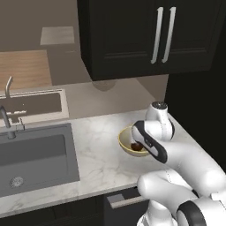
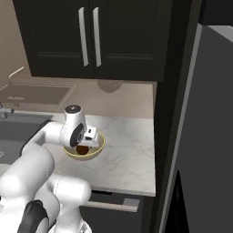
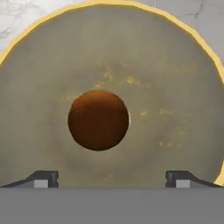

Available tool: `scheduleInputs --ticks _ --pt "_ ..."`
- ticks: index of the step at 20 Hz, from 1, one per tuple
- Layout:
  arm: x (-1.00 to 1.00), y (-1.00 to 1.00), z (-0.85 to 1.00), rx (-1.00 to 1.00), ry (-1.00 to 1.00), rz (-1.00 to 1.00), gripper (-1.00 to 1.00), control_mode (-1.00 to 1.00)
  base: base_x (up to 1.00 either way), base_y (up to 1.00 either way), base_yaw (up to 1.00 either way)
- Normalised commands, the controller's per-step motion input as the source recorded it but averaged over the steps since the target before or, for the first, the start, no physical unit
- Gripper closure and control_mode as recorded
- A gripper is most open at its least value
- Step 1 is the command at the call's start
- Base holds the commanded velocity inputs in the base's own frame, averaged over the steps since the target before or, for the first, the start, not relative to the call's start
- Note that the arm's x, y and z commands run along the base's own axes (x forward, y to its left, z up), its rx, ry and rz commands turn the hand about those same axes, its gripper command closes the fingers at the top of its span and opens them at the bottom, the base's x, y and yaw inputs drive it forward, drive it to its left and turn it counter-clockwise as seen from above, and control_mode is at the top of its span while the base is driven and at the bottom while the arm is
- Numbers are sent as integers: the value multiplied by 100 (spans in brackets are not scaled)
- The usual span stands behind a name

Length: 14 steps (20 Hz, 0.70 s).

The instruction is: Take the bell pepper, bell pepper, and orange from the freezer and place them in the bowl on the counter.

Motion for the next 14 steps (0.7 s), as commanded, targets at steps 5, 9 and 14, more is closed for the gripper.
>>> scheduleInputs --ticks 5,9,14 --pt "-14 0 47 0 -21 0 -100 -100 0 0 0" --pt "-23 0 65 0 -18 0 -100 -100 0 0 0" --pt "-58 0 50 0 -25 0 -100 -100 0 0 0"
